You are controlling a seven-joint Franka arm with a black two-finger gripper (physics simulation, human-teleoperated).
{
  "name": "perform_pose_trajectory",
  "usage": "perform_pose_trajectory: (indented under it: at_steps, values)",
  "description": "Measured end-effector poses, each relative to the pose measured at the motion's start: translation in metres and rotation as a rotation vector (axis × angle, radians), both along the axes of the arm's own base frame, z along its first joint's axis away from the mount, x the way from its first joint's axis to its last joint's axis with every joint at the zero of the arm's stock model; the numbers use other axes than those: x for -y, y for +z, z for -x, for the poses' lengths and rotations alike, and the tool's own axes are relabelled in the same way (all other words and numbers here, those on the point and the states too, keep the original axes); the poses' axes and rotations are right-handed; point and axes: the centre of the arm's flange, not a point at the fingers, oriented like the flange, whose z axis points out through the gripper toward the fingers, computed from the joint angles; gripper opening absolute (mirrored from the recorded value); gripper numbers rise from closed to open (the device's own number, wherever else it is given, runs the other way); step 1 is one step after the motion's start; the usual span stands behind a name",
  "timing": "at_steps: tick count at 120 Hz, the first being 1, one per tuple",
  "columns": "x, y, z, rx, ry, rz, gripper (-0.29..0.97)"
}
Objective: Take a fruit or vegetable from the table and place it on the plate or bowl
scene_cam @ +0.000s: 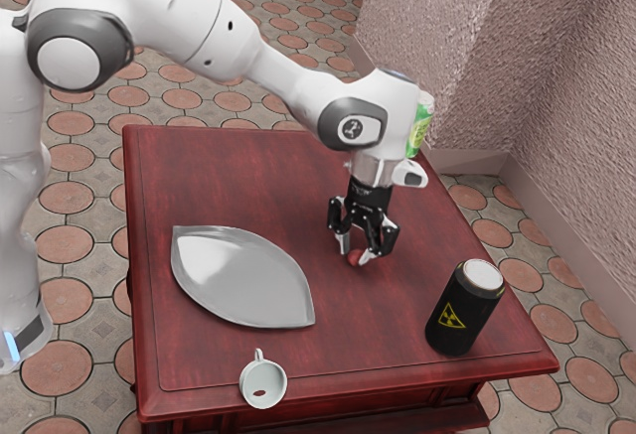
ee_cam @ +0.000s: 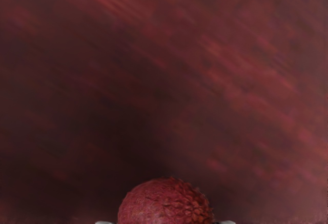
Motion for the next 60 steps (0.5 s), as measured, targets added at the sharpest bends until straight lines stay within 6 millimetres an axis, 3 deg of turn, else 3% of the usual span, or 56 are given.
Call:
perform_pose_trajectory:
  at_steps: [60]
  values:
    - [0.0065,-0.0013,-0.0010,0.004,0.010,0.001,0.17]
